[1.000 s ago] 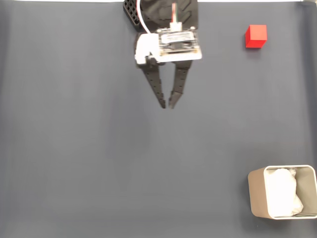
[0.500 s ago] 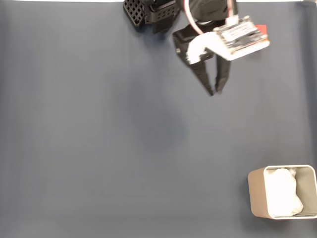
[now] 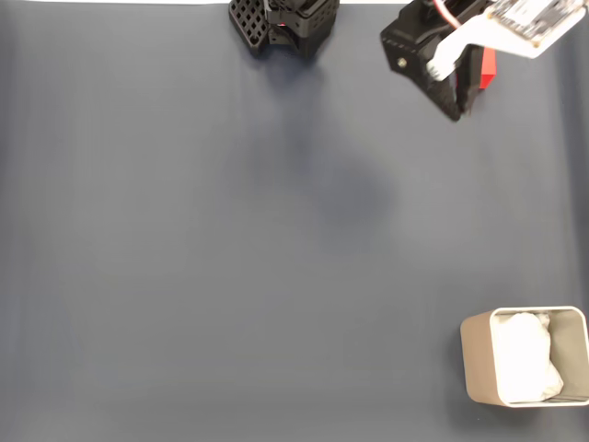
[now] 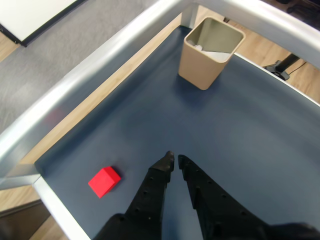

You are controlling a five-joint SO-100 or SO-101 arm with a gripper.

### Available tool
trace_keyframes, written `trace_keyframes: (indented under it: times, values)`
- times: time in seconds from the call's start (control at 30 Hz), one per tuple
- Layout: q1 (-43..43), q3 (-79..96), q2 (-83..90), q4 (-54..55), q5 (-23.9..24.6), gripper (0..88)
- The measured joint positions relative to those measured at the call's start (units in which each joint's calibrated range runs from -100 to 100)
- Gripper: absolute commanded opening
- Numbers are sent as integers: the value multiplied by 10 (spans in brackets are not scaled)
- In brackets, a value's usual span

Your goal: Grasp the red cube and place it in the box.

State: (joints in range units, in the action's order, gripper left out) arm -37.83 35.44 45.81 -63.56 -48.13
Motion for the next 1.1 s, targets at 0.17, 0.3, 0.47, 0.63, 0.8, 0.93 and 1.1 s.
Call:
trace_keyframes:
  times: [0.17, 0.3, 0.47, 0.63, 0.8, 0.93, 1.1]
  values:
    - [-44, 0, 0, -19, 0, 2]
    - [-67, 0, 0, -20, 0, 6]
    - [-96, 0, 2, -20, 0, 13]
    - [-128, 5, 8, -21, 0, 14]
    - [-158, 19, 12, -23, 2, 16]
    - [-176, 33, 16, -23, 2, 21]
    - [-194, 52, 26, -23, -3, 28]
